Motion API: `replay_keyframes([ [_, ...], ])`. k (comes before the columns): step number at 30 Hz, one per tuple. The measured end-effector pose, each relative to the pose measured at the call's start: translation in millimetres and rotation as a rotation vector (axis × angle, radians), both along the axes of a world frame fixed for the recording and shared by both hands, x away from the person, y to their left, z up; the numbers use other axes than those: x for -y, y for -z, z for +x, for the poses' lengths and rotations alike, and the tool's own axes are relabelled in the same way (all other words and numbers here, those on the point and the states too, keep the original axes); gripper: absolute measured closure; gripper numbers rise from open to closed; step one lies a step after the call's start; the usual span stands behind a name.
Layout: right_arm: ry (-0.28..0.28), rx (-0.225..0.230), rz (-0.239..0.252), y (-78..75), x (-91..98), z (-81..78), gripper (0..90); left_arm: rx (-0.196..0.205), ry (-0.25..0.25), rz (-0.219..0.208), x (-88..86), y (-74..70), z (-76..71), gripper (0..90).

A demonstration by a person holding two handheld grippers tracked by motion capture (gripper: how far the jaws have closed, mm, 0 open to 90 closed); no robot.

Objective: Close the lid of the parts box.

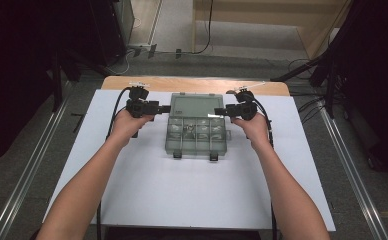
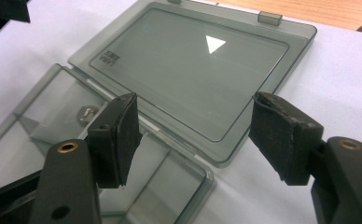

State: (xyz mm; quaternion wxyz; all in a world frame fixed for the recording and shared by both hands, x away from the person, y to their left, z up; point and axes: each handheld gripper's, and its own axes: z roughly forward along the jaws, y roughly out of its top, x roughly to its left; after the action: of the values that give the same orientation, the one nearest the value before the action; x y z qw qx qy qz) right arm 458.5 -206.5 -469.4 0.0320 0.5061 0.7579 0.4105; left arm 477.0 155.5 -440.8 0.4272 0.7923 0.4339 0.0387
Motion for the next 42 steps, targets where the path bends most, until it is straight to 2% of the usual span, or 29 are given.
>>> replay_keyframes([
  [4,0.009,0.017,-0.016,2.7,-3.1,2.9,34.1,-0.002,-0.023,0.005,6.0,5.4,6.5,32.1],
  [6,0.015,0.011,-0.018,3.7,-3.9,4.8,34.2,-0.004,-0.033,0.008,8.1,8.7,9.5,32.1],
  [8,0.019,0.006,-0.018,5.2,-4.5,7.3,34.1,-0.017,-0.040,0.029,11.6,11.4,13.0,32.1],
  [11,0.025,0.003,-0.024,7.4,-5.1,9.8,34.0,-0.005,-0.041,0.058,16.9,13.8,16.7,32.1],
  [14,0.032,-0.003,-0.031,10.7,-5.5,12.0,34.0,0.000,-0.058,0.058,20.3,17.4,20.1,32.1],
  [22,0.048,-0.023,-0.046,18.7,-6.4,16.0,34.0,-0.018,-0.091,0.068,27.9,29.3,25.3,32.1],
  [25,0.054,-0.038,-0.043,22.9,-8.8,17.7,34.5,-0.024,-0.090,0.093,31.2,33.7,25.6,32.2],
  [30,0.066,-0.036,-0.045,26.7,-10.0,19.1,35.2,-0.045,-0.106,0.084,33.8,40.1,26.6,32.2],
  [34,0.075,-0.050,-0.044,30.1,-9.3,20.2,36.0,-0.053,-0.107,0.103,38.3,45.4,26.9,32.2],
  [40,0.079,-0.076,-0.049,33.6,-10.6,20.6,35.9,-0.062,-0.113,0.081,43.1,51.2,28.2,32.3],
  [42,0.081,-0.079,-0.045,34.9,-10.5,20.9,35.8,-0.067,-0.121,0.075,44.0,53.5,28.8,36.9],
])
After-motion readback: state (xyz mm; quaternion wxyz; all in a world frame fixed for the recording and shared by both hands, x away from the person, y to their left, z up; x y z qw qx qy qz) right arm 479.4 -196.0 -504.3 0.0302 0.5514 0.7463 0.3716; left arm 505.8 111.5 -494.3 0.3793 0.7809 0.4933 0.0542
